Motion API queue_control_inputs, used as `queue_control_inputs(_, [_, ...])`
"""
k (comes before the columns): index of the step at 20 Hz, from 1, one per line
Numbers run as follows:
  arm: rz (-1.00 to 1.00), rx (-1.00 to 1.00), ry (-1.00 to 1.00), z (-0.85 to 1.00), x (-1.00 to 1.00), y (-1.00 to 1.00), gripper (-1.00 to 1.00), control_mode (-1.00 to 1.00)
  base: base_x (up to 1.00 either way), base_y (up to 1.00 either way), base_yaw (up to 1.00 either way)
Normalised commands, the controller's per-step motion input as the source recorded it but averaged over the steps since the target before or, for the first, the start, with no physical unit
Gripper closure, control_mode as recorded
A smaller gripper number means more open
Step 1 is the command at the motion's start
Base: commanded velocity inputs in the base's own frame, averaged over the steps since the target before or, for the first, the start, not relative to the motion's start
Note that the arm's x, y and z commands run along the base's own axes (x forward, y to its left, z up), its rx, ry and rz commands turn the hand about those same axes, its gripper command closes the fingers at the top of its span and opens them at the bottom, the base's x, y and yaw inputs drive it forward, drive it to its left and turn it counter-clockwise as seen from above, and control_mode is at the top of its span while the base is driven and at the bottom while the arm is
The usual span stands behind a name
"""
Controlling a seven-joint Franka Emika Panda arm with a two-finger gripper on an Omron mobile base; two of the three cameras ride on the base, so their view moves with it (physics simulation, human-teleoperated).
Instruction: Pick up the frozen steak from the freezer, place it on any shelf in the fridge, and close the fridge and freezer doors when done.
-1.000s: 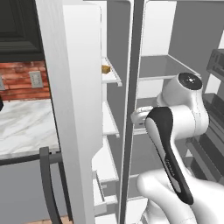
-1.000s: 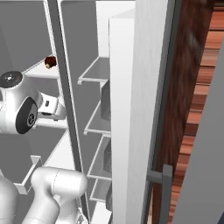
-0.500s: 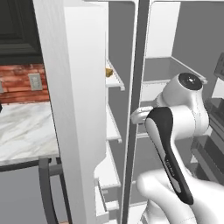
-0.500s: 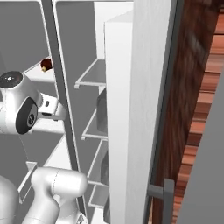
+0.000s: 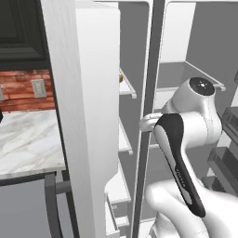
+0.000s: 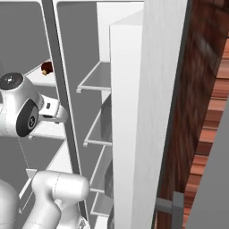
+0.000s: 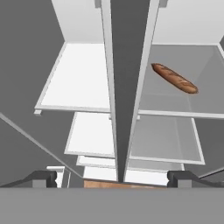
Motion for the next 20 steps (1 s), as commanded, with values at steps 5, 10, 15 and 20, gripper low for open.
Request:
queue_control_inputs(5, [0.0, 0.0, 0.0, 0.0, 0.0, 0.0, -1.0, 1.0, 0.19, 0.12, 0.0])
queue_control_inputs(10, [0.0, 0.0, -0.05, 0.22, 0.0, 0.12, -1.0, -1.0, 0.01, 0.06, 0.0])
queue_control_inputs(15, [0.01, -0.01, -0.18, 0.54, -0.02, 0.23, -1.0, -1.0, 0.0, 0.0, 0.0])
queue_control_inputs(20, [0.04, -0.01, -0.21, 0.59, -0.19, 0.37, -1.0, -1.0, 0.0, 0.0, 0.0])
